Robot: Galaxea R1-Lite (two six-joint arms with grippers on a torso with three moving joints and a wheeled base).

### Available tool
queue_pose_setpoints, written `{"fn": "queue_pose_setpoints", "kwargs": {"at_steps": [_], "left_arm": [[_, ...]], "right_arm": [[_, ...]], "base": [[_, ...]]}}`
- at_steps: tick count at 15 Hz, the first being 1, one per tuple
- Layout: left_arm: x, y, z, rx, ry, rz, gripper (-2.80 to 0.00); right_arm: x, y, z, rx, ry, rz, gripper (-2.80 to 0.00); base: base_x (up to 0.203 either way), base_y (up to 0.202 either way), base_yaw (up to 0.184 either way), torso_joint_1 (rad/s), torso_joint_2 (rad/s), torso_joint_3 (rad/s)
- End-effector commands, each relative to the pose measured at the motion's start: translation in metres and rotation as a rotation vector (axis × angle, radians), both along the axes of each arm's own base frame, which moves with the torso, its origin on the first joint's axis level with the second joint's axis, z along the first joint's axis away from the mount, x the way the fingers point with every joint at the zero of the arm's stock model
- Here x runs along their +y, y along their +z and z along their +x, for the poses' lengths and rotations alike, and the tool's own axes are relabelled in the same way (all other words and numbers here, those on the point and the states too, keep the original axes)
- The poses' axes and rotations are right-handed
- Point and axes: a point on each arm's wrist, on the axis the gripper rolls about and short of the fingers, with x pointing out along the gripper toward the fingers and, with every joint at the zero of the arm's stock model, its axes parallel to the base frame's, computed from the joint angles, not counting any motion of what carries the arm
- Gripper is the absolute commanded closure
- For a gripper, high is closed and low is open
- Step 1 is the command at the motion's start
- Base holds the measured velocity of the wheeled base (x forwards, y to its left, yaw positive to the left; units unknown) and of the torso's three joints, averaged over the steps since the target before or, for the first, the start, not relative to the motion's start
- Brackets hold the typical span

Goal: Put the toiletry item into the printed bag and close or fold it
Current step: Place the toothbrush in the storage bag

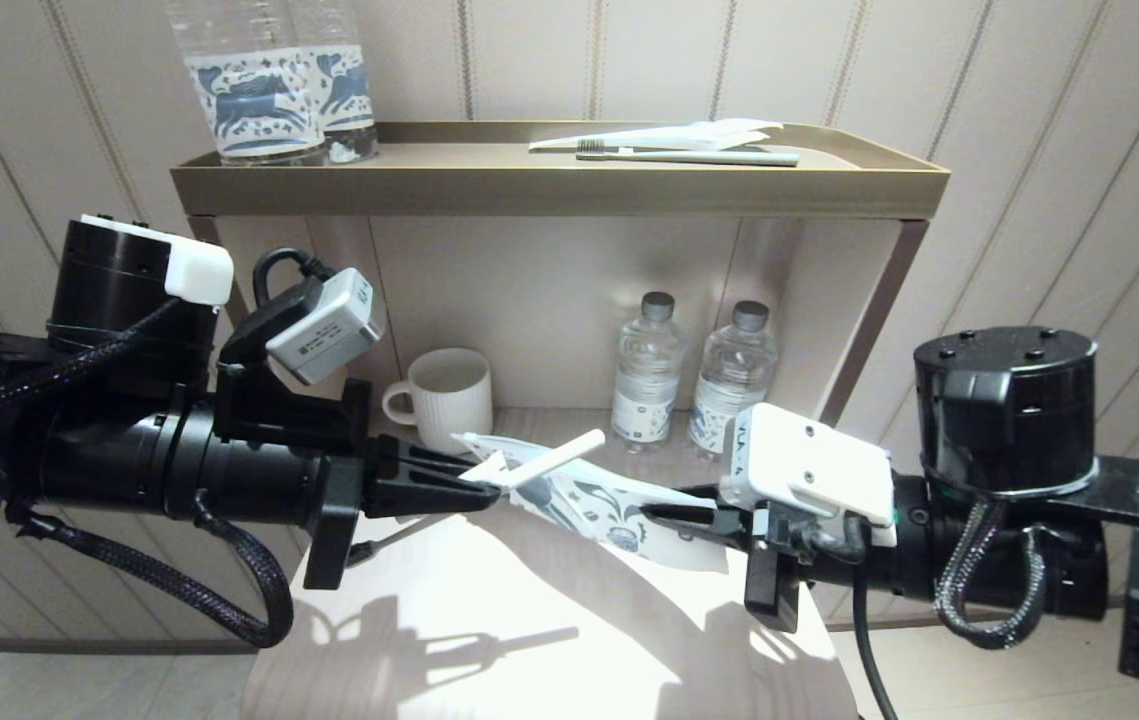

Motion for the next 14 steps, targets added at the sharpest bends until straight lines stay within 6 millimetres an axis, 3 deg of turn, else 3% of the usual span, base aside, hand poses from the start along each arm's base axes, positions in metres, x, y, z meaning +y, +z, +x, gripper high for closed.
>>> {"fn": "queue_pose_setpoints", "kwargs": {"at_steps": [1, 6, 14], "left_arm": [[0.0, -0.001, 0.001, 0.001, -0.003, 0.001, 0.0], [-0.001, -0.008, 0.002, -0.039, 0.009, 0.048, 0.0], [-0.006, -0.017, -0.011, -0.079, 0.057, 0.314, 0.0]], "right_arm": [[0.005, 0.003, -0.003, -0.047, 0.026, -0.017, 0.0], [0.001, -0.01, -0.017, -0.126, -0.03, -0.136, 0.0], [-0.01, -0.029, -0.024, -0.245, -0.004, -0.262, 0.0]], "base": [[0.0, 0.0, 0.0, 0.0, 0.0, 0.0], [0.0, 0.0, 0.0, 0.0, 0.0, 0.0], [0.0, 0.0, 0.0, 0.0, 0.0, 0.0]]}}
